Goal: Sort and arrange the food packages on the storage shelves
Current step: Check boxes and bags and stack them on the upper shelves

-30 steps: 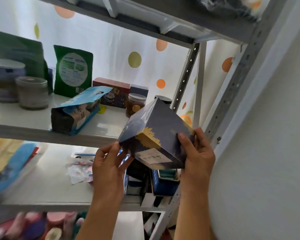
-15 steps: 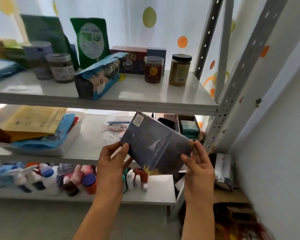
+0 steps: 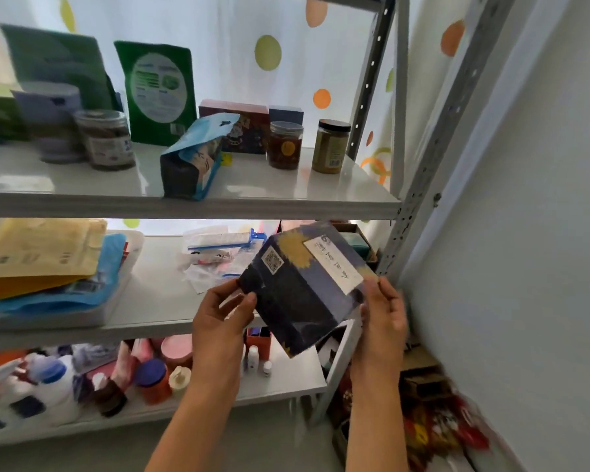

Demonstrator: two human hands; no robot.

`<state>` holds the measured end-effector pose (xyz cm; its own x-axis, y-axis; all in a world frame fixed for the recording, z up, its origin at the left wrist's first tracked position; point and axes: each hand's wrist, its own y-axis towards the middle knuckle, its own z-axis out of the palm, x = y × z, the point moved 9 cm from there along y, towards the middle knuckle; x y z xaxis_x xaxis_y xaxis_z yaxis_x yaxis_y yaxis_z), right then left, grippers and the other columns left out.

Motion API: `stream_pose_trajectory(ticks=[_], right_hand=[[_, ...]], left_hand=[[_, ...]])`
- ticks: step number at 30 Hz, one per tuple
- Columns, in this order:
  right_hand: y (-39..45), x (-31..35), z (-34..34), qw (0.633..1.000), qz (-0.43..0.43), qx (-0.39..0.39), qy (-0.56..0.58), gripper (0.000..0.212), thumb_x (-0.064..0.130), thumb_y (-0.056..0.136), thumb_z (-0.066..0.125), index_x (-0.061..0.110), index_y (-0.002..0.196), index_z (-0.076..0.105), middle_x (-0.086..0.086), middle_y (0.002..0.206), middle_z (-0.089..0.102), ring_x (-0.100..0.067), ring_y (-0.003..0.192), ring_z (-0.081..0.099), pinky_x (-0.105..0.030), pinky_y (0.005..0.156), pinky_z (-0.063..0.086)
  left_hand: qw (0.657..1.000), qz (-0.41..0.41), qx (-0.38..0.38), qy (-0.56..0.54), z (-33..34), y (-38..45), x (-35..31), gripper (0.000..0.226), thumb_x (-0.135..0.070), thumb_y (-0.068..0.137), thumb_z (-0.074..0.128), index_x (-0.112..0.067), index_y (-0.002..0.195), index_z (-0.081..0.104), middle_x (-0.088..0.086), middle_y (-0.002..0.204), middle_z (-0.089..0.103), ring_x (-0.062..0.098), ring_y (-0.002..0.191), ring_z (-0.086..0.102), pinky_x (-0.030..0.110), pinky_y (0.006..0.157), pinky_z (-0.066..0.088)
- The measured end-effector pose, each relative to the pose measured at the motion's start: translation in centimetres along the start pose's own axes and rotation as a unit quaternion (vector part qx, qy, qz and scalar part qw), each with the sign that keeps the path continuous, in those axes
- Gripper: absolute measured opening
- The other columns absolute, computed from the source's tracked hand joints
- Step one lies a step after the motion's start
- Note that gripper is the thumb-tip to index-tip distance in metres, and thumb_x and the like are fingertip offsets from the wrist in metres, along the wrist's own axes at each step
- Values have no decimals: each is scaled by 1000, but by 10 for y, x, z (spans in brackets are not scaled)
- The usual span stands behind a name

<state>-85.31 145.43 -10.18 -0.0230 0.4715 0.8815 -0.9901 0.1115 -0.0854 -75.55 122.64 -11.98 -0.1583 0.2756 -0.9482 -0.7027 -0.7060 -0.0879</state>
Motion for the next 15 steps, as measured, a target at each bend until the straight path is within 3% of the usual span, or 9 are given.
stream_pose_trajectory(ticks=[2,5,8,12,15], right_hand=[[-20,-12,4,1000,-1,-1,-9,58,38,70,81,31,123,58,-4,133,62,-20,121,63,-48,96,57],[-45,-30,4,1000,-18,1,-3,45,22,79,77,34,119,60,-3,134,60,-19,124,60,-40,95,57],[-66,-45,9,1000,-15,14,-7,44,11,83,76,35,118,63,-2,139,58,-21,129,56,-47,103,52],[-86,-49,20,999,-24,17,-32,51,-1,86,71,29,126,62,0,145,54,-20,137,48,-45,109,47],[-101,-54,29,997,-39,9,-61,54,-3,87,70,38,119,62,2,150,50,-17,142,42,-38,109,43]], left_hand=[[1000,1,-1,-1,-22,-3,2,29,-9,90,68,-29,111,66,-6,113,70,15,109,64,31,83,53],[1000,4,-11,15,-54,-6,5,29,-8,91,67,-34,105,68,2,114,70,18,107,64,34,86,53],[999,-28,-30,13,-86,-12,6,30,-7,100,52,-31,103,69,-8,103,70,17,100,65,33,88,53],[998,-55,-38,-10,-114,-16,-1,25,-15,100,49,-25,100,71,1,107,71,28,110,65,48,101,50],[998,-53,-25,-29,-126,-18,-11,14,-25,97,59,-22,104,71,1,108,74,28,111,66,54,101,49]])
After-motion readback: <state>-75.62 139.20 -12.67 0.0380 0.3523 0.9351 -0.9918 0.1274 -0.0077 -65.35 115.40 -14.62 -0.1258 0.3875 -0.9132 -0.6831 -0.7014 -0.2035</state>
